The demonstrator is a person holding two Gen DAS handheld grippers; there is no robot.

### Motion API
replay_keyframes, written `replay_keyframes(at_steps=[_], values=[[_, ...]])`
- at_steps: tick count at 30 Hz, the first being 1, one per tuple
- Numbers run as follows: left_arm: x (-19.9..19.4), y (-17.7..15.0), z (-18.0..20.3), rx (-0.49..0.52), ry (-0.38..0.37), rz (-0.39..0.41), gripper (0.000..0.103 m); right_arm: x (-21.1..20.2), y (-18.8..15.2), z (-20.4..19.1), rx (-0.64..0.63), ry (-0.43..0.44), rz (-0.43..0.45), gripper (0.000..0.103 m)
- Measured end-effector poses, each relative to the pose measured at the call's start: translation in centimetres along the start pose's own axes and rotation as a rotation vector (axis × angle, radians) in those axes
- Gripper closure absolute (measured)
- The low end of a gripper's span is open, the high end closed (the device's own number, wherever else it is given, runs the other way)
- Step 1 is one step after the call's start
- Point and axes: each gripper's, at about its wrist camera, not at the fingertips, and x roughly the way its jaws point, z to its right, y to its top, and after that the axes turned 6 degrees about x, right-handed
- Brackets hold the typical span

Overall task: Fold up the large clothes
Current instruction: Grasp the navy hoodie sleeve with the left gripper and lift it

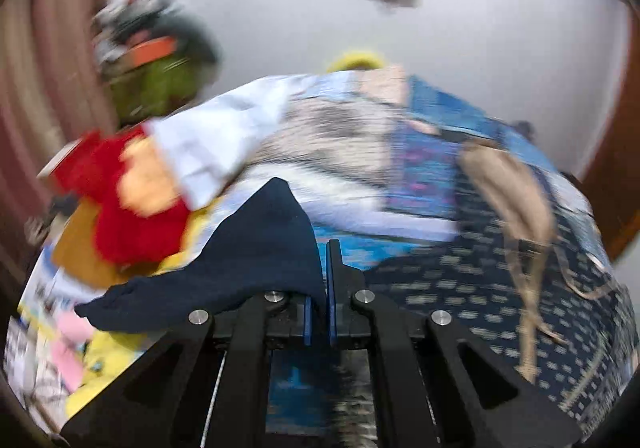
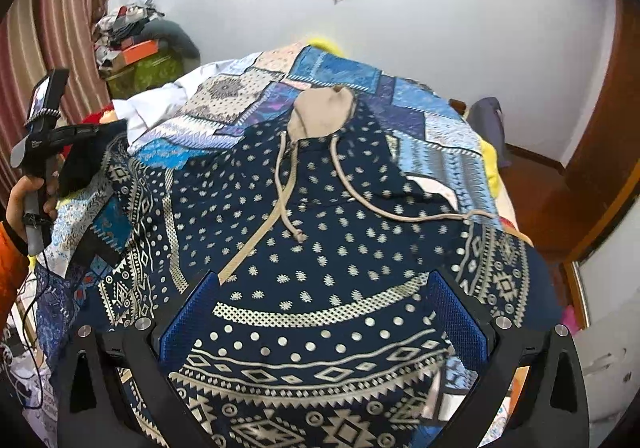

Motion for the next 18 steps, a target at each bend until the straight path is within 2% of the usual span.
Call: replay_keyframes(at_steps=[2, 4, 6, 8, 9, 11, 14, 18], values=[[1.0, -0.3, 3.7, 0.069, -0.060, -0.033, 0.098, -0.9, -0.1, 0.4, 0.007, -0.010, 0.013, 0.000], [3.3, -1.8, 7.2, 0.112, -0.090, -0.127, 0.098, -1.8, -0.1, 0.9, 0.016, -0.020, 0.028, 0.000], [5.6, -3.9, 9.0, 0.124, -0.118, -0.224, 0.093, -2.8, -0.2, 1.4, 0.026, -0.026, 0.039, 0.000], [7.8, -6.7, 10.1, 0.117, -0.129, -0.346, 0.070, -3.8, -0.4, 2.0, 0.035, -0.034, 0.053, 0.000], [8.5, -7.9, 10.2, 0.109, -0.147, -0.396, 0.065, -4.3, -0.5, 2.3, 0.039, -0.039, 0.059, 0.000], [9.0, -9.7, 10.3, 0.091, -0.185, -0.458, 0.049, -5.3, -0.8, 2.9, 0.043, -0.046, 0.067, 0.000], [7.9, -11.3, 9.0, 0.070, -0.238, -0.483, 0.041, -6.1, -1.1, 3.7, 0.042, -0.057, 0.074, 0.000], [5.0, -11.6, 4.6, -0.013, -0.253, -0.444, 0.032, -6.3, -1.4, 4.1, 0.047, -0.066, 0.075, 0.000]])
